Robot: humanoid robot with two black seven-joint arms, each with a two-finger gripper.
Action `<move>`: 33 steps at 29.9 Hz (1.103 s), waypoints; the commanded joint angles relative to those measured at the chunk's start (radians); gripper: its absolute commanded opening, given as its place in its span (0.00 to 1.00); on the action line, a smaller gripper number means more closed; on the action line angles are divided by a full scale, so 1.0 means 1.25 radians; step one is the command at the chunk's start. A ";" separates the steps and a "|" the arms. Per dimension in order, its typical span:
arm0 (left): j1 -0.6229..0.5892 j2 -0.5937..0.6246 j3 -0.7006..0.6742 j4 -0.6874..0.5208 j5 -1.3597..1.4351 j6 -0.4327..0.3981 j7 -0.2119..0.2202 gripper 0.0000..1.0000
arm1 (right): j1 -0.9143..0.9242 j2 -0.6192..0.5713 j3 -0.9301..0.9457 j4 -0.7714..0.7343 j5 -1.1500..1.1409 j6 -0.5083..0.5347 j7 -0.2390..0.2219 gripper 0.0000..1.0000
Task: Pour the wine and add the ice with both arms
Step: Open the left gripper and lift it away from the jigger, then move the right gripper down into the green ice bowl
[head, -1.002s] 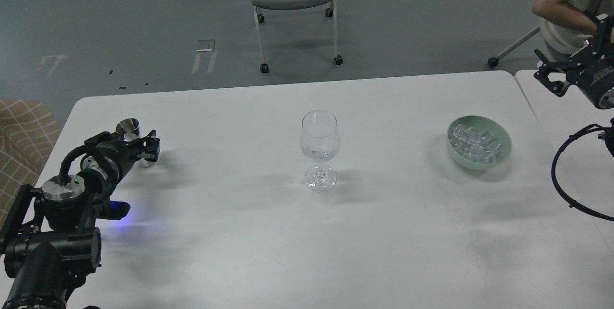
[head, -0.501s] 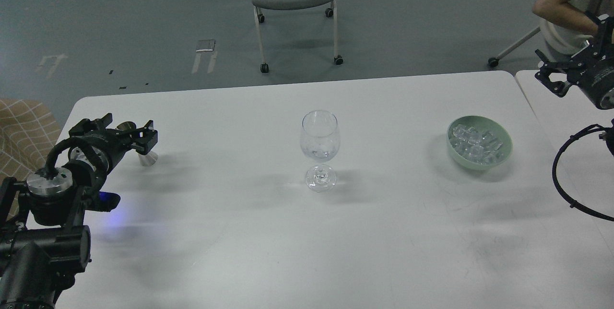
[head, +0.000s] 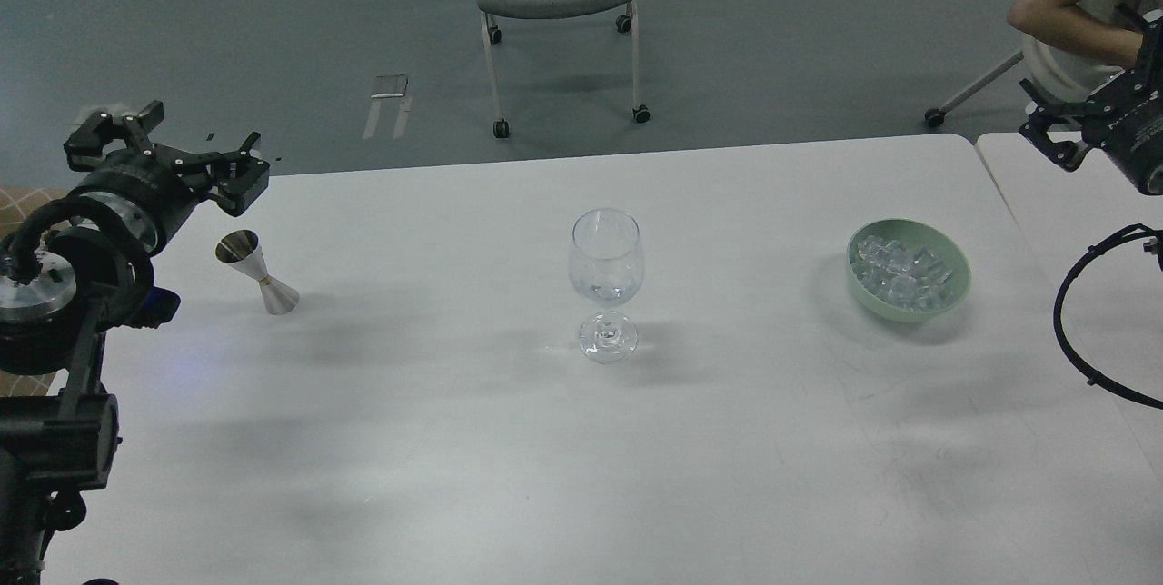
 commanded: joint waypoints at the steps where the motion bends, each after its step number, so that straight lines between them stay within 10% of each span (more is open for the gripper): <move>1: 0.004 -0.003 0.021 -0.019 0.000 -0.140 -0.002 0.98 | 0.001 -0.005 0.002 0.019 0.000 0.002 0.001 1.00; 26: -0.189 0.000 0.164 0.139 0.328 -0.227 -0.060 0.98 | 0.155 -0.106 -0.137 0.213 -0.612 0.004 0.006 1.00; 29: -0.187 -0.004 0.161 0.171 0.332 -0.235 -0.091 0.97 | 0.197 -0.122 -0.210 0.233 -0.725 0.004 0.006 1.00; 33: -0.176 0.010 0.170 0.199 0.339 -0.254 -0.218 0.98 | 0.302 -0.175 -0.416 0.250 -0.960 0.004 0.010 1.00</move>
